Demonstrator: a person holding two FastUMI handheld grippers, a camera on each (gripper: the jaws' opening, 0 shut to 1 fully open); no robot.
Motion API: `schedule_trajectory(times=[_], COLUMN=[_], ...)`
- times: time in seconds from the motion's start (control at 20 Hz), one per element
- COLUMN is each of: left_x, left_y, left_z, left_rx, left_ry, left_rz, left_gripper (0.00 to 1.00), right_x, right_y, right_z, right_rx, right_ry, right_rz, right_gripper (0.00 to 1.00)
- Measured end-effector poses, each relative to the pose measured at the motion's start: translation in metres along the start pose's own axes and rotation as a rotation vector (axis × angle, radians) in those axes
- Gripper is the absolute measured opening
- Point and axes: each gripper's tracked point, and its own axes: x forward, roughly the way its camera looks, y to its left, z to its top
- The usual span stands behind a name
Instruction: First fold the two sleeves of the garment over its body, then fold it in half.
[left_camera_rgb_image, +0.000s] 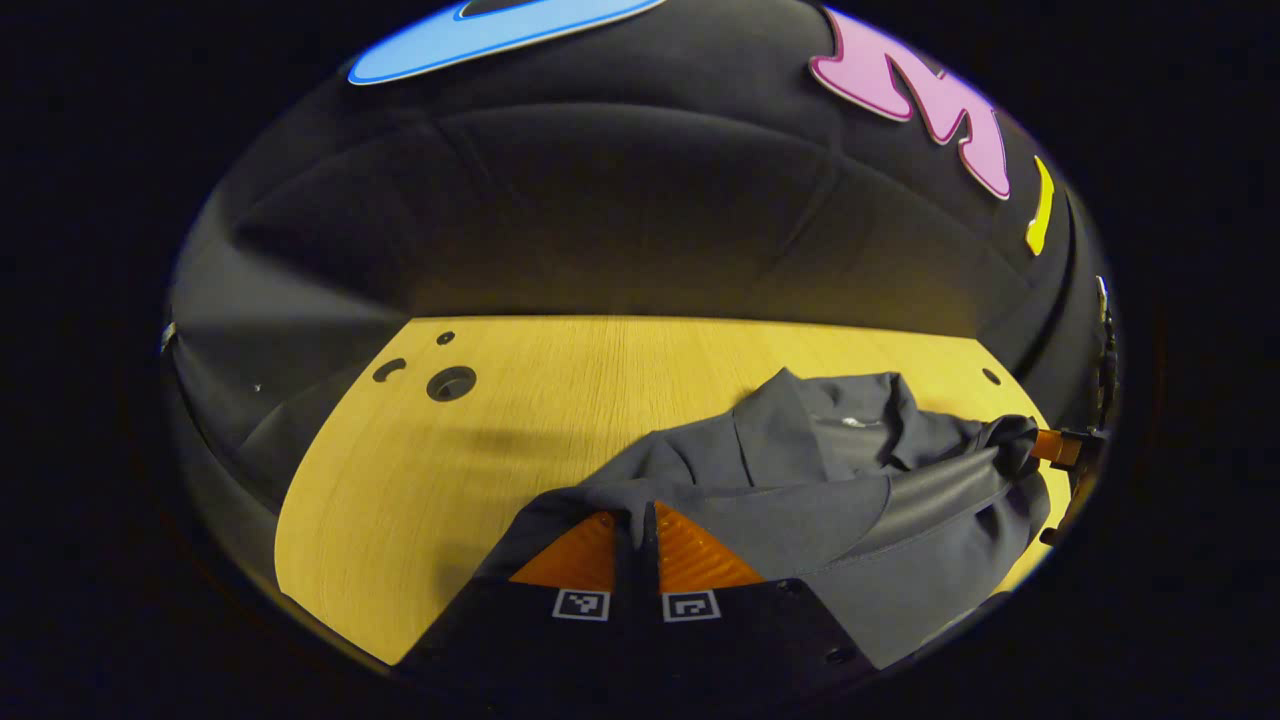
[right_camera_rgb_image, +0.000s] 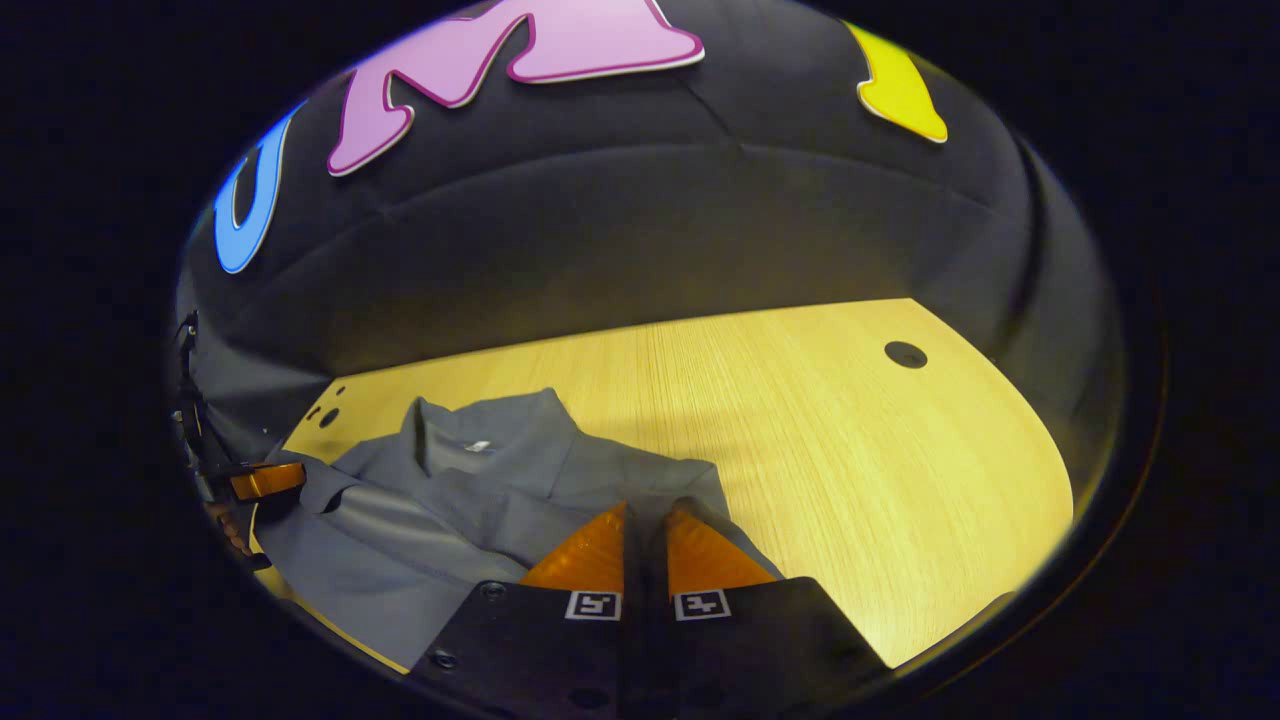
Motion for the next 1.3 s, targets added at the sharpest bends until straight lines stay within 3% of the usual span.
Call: schedule_trajectory(times=[0.1,0.15,0.45,0.65,0.7,0.75,0.8,0.85,1.0,1.05,1.1,1.15,1.2,1.3], left_x=[0.008,0.011,0.012,0.008,0.006,0.003,0.000,-0.001,-0.013,-0.018,-0.022,-0.029,-0.036,-0.051], left_y=[-0.001,0.000,-0.004,-0.001,0.000,0.001,0.002,0.004,0.005,0.004,0.004,0.003,0.000,-0.005], left_z=[-0.008,-0.013,-0.016,-0.019,-0.019,-0.019,-0.019,-0.019,-0.018,-0.020,-0.021,-0.022,-0.021,-0.020], left_rx=[-0.009,-0.010,0.036,0.028,0.031,0.033,0.037,0.039,0.048,0.053,0.060,0.064,0.062,0.051], left_ry=[0.025,0.035,0.020,0.036,0.040,0.043,0.044,0.039,0.027,0.028,0.024,0.013,0.000,-0.021], left_rz=[0.018,0.031,0.050,0.040,0.046,0.051,0.062,0.076,0.090,0.095,0.101,0.104,0.100,0.096], left_gripper=[0.02,0.05,0.05,0.14,0.17,0.22,0.32,0.37,0.70,0.70,0.83,0.87,0.93,0.93], right_x=[0.007,0.008,0.010,0.007,0.008,-0.001,0.002,-0.003,-0.013,-0.017,-0.022,-0.028,-0.035,-0.051], right_y=[-0.002,-0.002,-0.003,-0.003,-0.008,-0.007,-0.006,-0.006,-0.008,-0.010,-0.011,-0.013,-0.015,-0.017], right_z=[-0.010,-0.013,-0.017,-0.017,-0.020,-0.019,-0.019,-0.017,-0.013,-0.011,-0.010,-0.007,-0.003,0.002], right_rx=[-0.014,-0.018,-0.013,0.003,-0.002,-0.003,-0.005,-0.006,-0.009,-0.009,-0.005,0.000,0.000,-0.005], right_ry=[0.027,0.036,0.054,0.062,0.072,0.071,0.071,0.067,0.057,0.050,0.046,0.032,0.016,-0.009], right_rz=[-0.015,-0.019,-0.030,-0.034,-0.053,-0.058,-0.062,-0.063,-0.076,-0.080,-0.085,-0.093,-0.105,-0.123], right_gripper=[0.05,0.05,0.07,0.11,0.14,0.26,0.37,0.37,0.65,0.70,0.78,0.74,0.87,0.93])
